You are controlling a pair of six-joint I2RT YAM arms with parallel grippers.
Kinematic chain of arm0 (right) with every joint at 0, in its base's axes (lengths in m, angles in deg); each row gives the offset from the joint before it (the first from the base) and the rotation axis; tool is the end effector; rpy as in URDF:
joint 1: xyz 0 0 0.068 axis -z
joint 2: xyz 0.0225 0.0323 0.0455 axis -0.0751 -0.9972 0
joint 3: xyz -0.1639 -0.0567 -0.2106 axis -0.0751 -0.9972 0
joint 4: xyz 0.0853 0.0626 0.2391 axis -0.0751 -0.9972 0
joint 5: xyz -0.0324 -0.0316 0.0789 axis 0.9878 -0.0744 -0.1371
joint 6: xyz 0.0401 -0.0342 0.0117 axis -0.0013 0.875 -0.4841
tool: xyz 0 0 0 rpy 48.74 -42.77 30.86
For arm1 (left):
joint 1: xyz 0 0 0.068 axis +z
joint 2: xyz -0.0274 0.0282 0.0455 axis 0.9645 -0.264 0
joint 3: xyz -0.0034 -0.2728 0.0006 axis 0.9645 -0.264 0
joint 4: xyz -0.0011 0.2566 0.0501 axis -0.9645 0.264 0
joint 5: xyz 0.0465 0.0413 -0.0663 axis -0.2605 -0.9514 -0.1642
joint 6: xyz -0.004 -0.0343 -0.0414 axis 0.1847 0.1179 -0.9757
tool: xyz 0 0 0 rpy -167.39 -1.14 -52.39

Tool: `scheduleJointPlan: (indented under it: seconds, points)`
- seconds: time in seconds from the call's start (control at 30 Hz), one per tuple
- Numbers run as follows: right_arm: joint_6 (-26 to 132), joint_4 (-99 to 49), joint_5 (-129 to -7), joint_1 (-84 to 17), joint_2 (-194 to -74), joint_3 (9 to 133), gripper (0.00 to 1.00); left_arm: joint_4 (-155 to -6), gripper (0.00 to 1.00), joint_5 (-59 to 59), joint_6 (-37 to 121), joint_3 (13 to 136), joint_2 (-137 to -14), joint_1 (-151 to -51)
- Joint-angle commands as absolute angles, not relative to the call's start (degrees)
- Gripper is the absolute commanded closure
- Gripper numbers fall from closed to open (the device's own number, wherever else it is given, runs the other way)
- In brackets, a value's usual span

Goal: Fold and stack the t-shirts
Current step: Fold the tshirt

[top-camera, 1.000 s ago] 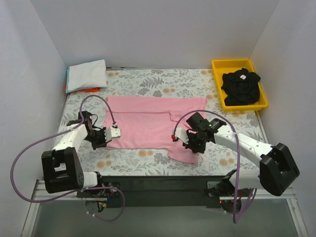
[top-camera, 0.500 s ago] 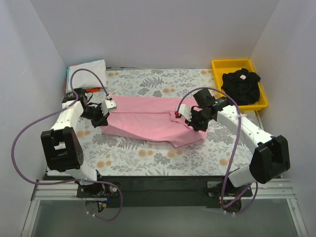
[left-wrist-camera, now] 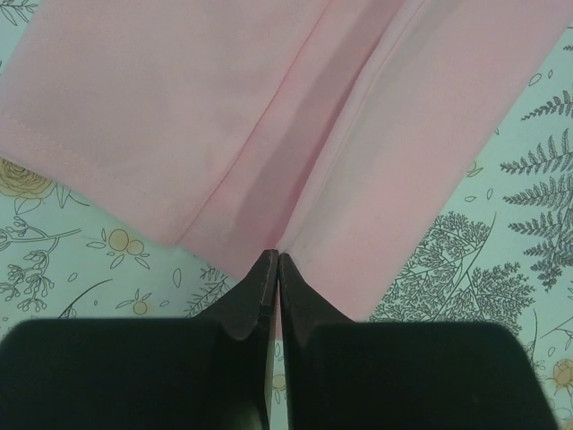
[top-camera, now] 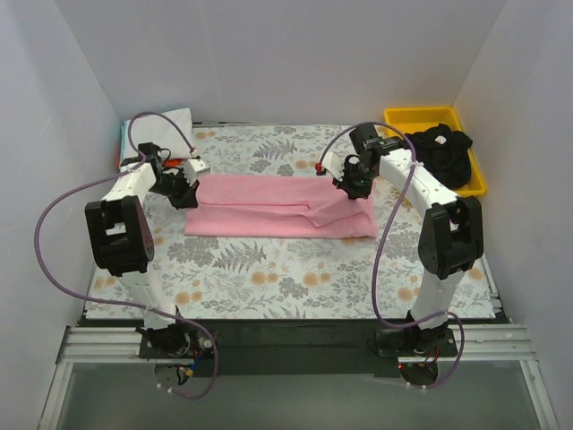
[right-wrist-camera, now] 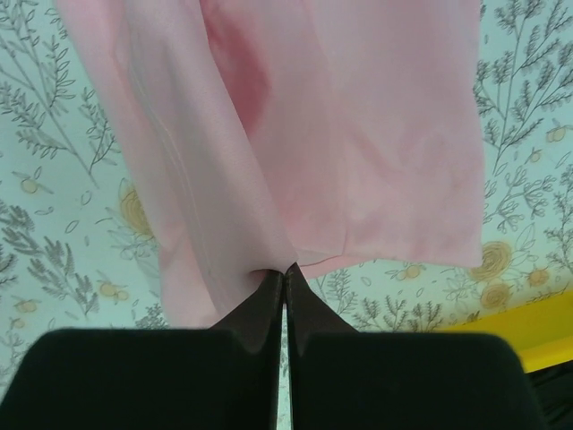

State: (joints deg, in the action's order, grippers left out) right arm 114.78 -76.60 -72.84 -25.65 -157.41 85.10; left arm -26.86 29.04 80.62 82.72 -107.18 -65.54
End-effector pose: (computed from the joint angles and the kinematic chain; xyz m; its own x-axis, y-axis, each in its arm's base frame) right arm 0.3523 0.1456 0.2651 -0.1386 -0.9127 -0.3844 -0.9492 0.2332 -0.2114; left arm 0.3641 0.0367 0.2088 -0.8631 0.2243 -0.4524 0.4343 0.7868 -0.4386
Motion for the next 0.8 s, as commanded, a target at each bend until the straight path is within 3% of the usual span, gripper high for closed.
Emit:
scheduleJointPlan:
  seconds: [0.0, 0.47, 0.53, 0.57, 0.6, 0.63, 0.77]
  points:
    - [119.15, -77.28, -72.44, -25.40, -160.31, 89.56, 0.99, -28.67, 1.00, 29.78, 79.06, 84.98, -107.45, -65.37]
    - [118.62, -77.19, -71.12, -25.14, -165.42, 91.15, 0.99, -30.33, 1.00, 28.20, 78.18, 84.19, -109.74, -65.37]
    - [117.57, -77.45, -70.68, -25.05, -165.86, 91.41, 0.85, -30.95, 0.97, 27.58, 76.86, 84.45, -110.00, -65.37]
    - [117.31, -77.63, -70.85, -24.96, -165.86, 91.24, 0.72, -31.13, 0.87, 27.06, 76.16, 85.15, -110.35, -65.37]
    - [114.26, -78.33, -72.51, -23.31, -164.64, 91.32, 0.30, -31.48, 0.75, 25.83, 69.19, 87.24, -110.79, -65.46]
    - [114.23, -78.94, -72.52, -22.42, -164.37, 91.85, 0.30, -30.26, 0.73, 25.65, 67.91, 88.40, -111.14, -65.20]
    - [106.86, -86.75, -79.62, -16.18, -163.40, 95.54, 0.27, -24.02, 0.43, 28.36, 62.64, 89.64, -110.18, -64.06]
